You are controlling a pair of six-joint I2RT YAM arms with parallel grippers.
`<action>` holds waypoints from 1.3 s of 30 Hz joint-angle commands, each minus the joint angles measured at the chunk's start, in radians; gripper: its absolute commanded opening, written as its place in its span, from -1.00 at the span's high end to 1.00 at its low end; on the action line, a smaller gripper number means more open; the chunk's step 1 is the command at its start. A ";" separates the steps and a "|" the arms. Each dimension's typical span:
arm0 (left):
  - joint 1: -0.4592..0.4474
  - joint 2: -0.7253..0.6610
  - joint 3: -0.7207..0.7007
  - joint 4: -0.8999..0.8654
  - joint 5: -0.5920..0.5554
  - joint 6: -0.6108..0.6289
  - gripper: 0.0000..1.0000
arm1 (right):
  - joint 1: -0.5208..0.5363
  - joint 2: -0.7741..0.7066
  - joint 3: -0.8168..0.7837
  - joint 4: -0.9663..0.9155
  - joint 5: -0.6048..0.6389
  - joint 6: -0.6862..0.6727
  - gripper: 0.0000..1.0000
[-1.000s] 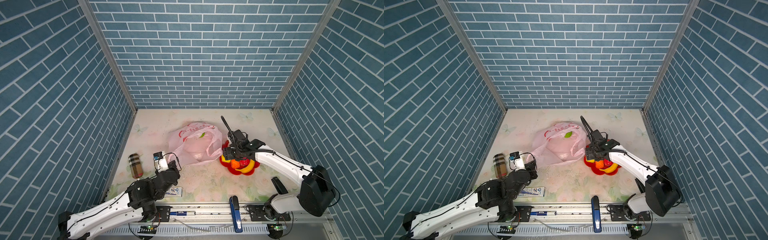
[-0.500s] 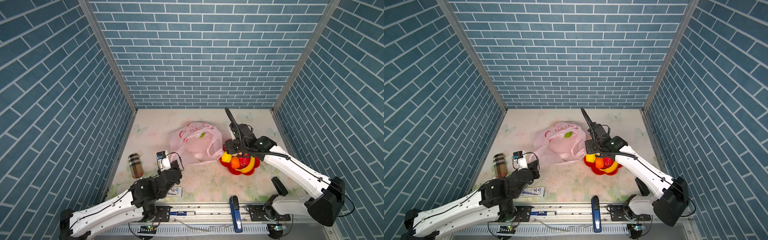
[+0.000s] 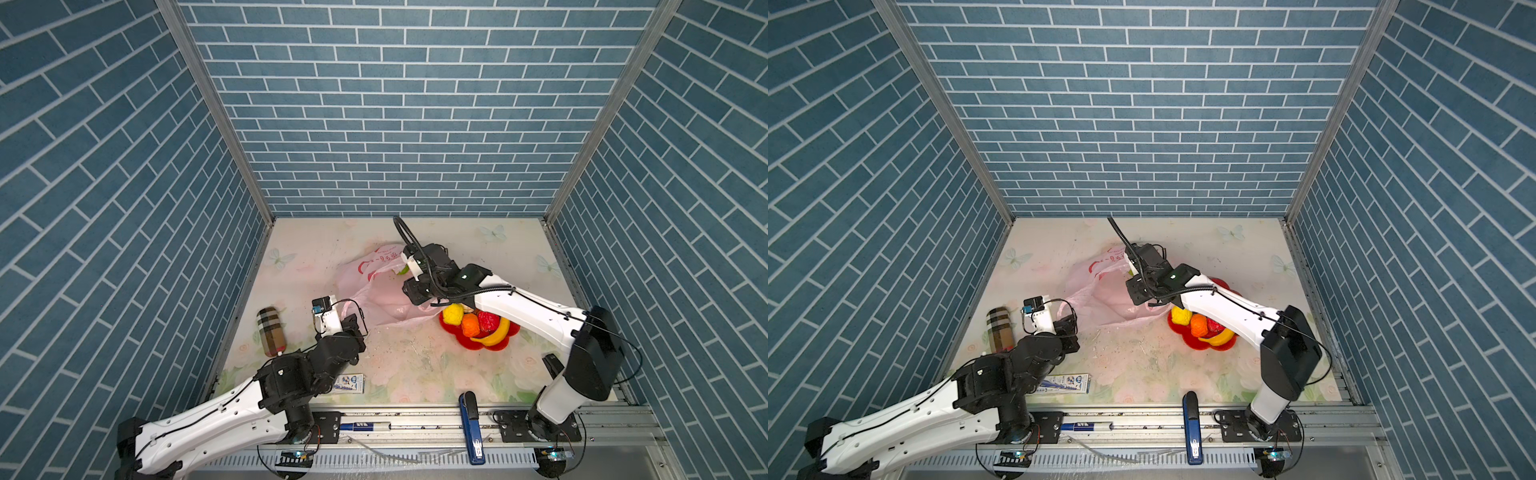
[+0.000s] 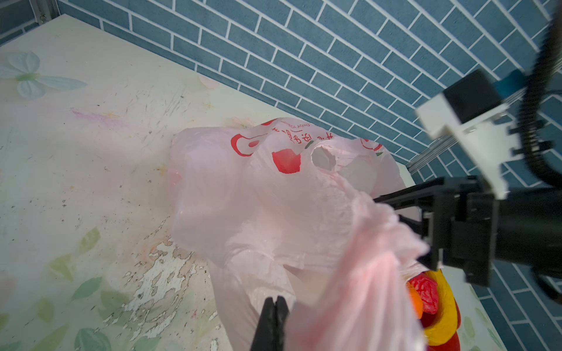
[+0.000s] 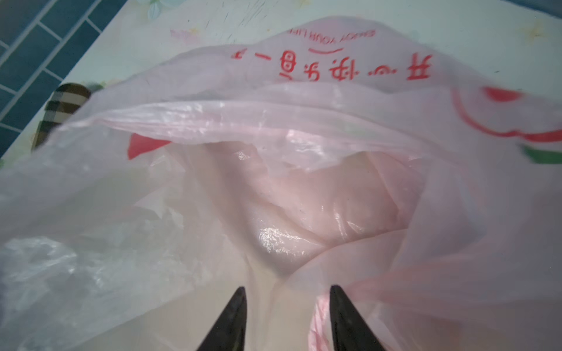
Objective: Take fruits out of the plastic bag
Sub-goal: Pick up the fruit from the plastic bag.
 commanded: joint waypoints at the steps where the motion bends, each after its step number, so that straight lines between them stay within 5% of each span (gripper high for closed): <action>1: -0.005 0.001 0.042 -0.010 -0.037 0.027 1.00 | 0.010 0.062 0.034 0.094 -0.050 -0.055 0.14; 27: -0.003 0.042 0.076 -0.017 -0.104 0.035 1.00 | 0.058 0.170 -0.057 0.151 -0.146 -0.131 0.27; 39: -0.003 0.027 0.055 0.007 -0.074 0.045 1.00 | 0.067 0.284 0.060 0.104 -0.042 -0.108 0.26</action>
